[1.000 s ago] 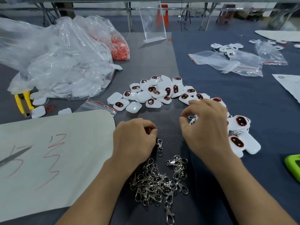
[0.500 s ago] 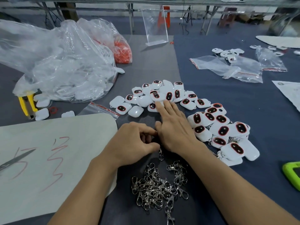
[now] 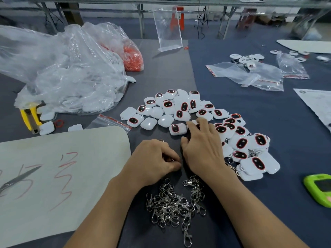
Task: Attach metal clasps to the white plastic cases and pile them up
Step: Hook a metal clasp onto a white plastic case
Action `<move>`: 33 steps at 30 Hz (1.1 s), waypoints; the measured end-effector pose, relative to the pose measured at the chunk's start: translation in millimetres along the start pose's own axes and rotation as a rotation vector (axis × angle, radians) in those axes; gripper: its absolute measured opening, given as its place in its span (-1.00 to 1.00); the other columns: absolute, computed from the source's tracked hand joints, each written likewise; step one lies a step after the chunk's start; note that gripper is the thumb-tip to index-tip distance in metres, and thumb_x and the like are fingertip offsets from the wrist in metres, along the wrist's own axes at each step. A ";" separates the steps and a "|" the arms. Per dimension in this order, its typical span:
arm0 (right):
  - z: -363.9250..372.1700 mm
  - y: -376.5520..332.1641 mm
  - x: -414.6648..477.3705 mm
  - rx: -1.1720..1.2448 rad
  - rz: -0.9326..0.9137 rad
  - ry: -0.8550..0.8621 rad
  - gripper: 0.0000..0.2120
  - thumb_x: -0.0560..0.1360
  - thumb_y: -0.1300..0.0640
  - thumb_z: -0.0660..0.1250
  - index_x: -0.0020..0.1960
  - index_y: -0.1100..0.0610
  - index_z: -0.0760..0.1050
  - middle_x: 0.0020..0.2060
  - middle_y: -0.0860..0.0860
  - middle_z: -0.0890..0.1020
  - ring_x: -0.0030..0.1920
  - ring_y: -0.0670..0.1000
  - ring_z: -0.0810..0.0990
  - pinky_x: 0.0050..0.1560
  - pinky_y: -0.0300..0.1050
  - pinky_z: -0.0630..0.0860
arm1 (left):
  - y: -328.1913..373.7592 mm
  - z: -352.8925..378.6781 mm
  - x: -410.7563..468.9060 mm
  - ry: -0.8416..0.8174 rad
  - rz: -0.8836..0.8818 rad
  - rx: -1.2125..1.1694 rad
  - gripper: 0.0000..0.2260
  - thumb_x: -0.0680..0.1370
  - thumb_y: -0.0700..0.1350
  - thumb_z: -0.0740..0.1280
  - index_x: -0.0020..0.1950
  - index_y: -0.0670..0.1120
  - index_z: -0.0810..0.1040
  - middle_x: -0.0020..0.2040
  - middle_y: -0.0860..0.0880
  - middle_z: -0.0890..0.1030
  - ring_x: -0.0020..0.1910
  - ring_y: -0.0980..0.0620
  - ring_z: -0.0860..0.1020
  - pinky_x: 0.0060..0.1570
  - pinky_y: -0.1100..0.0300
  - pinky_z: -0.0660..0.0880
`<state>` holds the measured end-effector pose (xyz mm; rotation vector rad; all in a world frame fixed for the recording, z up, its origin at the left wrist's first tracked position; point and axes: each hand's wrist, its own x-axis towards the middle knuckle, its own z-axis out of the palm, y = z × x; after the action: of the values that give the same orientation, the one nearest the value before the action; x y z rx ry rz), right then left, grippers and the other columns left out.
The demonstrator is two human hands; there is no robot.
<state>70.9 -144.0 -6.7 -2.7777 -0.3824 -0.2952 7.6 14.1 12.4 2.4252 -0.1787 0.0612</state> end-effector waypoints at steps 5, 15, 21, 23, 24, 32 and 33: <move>-6.1 2.0 -10.4 0.010 -0.004 0.030 -0.66 0.59 0.01 0.28 0.34 0.06 0.41 0.27 0.01 0.50 0.19 0.10 0.45 0.25 0.02 0.36 | 0.5 7.8 -2.0 0.155 -0.072 0.033 -0.92 0.42 0.09 0.52 -0.12 0.15 0.71 -0.30 0.20 0.59 -0.24 0.22 0.52 -0.18 0.30 0.41; -19.2 21.6 -21.1 -0.008 0.069 0.044 -0.67 0.59 0.18 0.29 0.34 0.03 0.55 0.20 -0.02 0.62 0.18 0.09 0.52 0.21 0.00 0.28 | -3.2 -2.9 -0.1 0.033 0.002 0.026 -0.89 0.41 0.02 0.56 -0.08 0.19 0.75 -0.13 0.25 0.61 -0.12 0.22 0.57 -0.08 0.31 0.45; -25.0 21.4 -19.6 0.334 0.080 0.270 -0.77 0.68 0.14 0.19 0.15 -0.03 0.62 -0.32 -0.16 0.47 -0.23 -0.06 0.46 -0.13 -0.23 0.30 | -1.2 2.8 0.3 0.103 0.006 0.059 -0.90 0.39 0.04 0.58 -0.17 0.09 0.71 -0.24 0.18 0.58 -0.21 0.18 0.53 -0.16 0.24 0.43; -24.0 19.0 -21.3 0.611 0.086 0.239 -0.78 0.70 0.08 0.18 0.11 -0.13 0.59 -0.40 -0.12 0.56 -0.34 -0.14 0.54 -0.30 -0.39 0.37 | 1.7 6.2 -0.9 0.174 0.001 0.032 -0.90 0.40 0.04 0.58 -0.19 0.08 0.71 -0.27 0.16 0.60 -0.24 0.16 0.55 -0.18 0.25 0.43; -22.9 15.9 -22.0 0.761 0.120 0.178 -0.76 0.71 0.08 0.18 0.04 -0.15 0.58 -0.43 -0.06 0.60 -0.41 -0.14 0.53 -0.36 -0.38 0.40 | 4.0 8.6 -1.3 0.236 -0.016 -0.014 -0.91 0.40 0.03 0.58 -0.21 0.09 0.70 -0.28 0.16 0.61 -0.26 0.15 0.56 -0.20 0.27 0.43; -27.6 5.5 -24.6 1.419 0.302 -0.300 -0.89 0.46 0.29 0.46 -0.04 0.16 0.63 -0.27 0.09 0.67 -0.32 0.01 0.61 -0.37 -0.20 0.52 | 9.6 16.4 6.1 0.403 -0.155 -0.456 -0.94 0.46 -0.08 0.55 -0.20 0.07 0.75 -0.34 0.11 0.70 -0.39 0.18 0.62 -0.29 0.33 0.51; -27.3 6.0 -26.5 1.394 0.267 -0.327 -0.87 0.44 0.31 0.47 -0.07 0.15 0.59 -0.29 0.08 0.65 -0.32 0.02 0.59 -0.37 -0.19 0.51 | 9.7 16.5 6.4 0.390 -0.161 -0.494 -0.94 0.47 -0.11 0.54 -0.18 0.05 0.75 -0.33 0.08 0.71 -0.38 0.16 0.63 -0.28 0.30 0.53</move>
<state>43.3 -164.8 10.4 -1.4418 -0.1565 0.3804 12.5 -4.7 6.8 1.8840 0.1631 0.3690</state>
